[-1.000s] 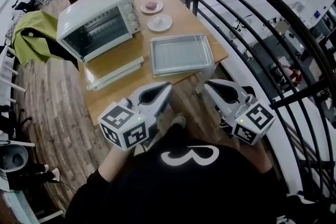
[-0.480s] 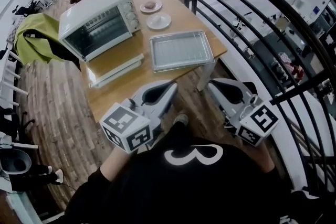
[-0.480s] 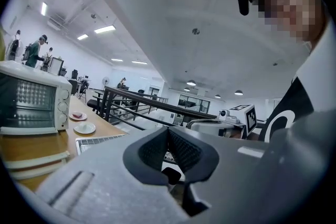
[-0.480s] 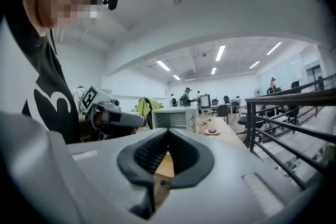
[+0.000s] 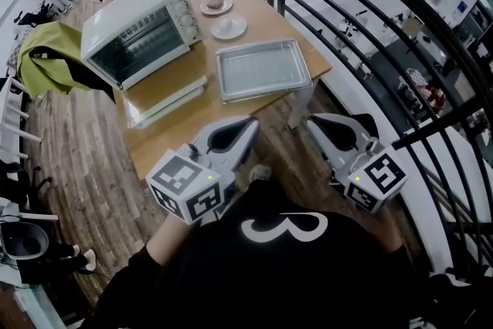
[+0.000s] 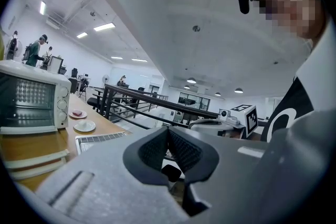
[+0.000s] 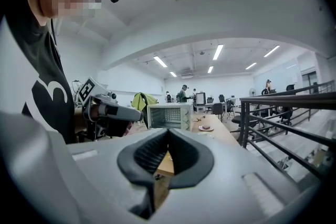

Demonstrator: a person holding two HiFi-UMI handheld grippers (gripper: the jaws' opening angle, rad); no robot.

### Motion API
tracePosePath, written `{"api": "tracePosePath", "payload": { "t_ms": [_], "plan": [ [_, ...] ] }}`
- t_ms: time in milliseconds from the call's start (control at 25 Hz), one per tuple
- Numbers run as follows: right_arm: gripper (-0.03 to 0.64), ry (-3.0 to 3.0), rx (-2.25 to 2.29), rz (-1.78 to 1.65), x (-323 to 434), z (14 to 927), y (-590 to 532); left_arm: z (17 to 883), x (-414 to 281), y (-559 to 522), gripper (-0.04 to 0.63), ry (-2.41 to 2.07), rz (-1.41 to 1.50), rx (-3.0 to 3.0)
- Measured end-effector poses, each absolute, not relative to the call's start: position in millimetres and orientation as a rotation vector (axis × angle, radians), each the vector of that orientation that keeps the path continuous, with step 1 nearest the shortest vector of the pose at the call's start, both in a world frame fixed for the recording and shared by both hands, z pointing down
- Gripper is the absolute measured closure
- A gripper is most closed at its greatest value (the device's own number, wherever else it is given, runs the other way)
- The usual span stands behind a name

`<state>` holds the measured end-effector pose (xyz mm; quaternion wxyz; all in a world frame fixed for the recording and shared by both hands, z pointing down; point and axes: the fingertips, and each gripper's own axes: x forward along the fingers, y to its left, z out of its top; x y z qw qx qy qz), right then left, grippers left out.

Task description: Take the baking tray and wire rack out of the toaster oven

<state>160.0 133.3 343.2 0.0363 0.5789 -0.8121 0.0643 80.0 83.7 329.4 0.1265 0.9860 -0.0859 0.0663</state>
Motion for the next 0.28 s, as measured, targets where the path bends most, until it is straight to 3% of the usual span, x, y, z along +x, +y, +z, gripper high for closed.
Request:
{"api": "tracePosePath", "payload": {
  "t_ms": [280],
  "plan": [
    [0.615, -2.483, 1.790, 0.220, 164.7, 361.8, 122.0, 344.6, 82.0, 73.5, 0.585, -0.244, 0.204, 2.876]
  ]
}}
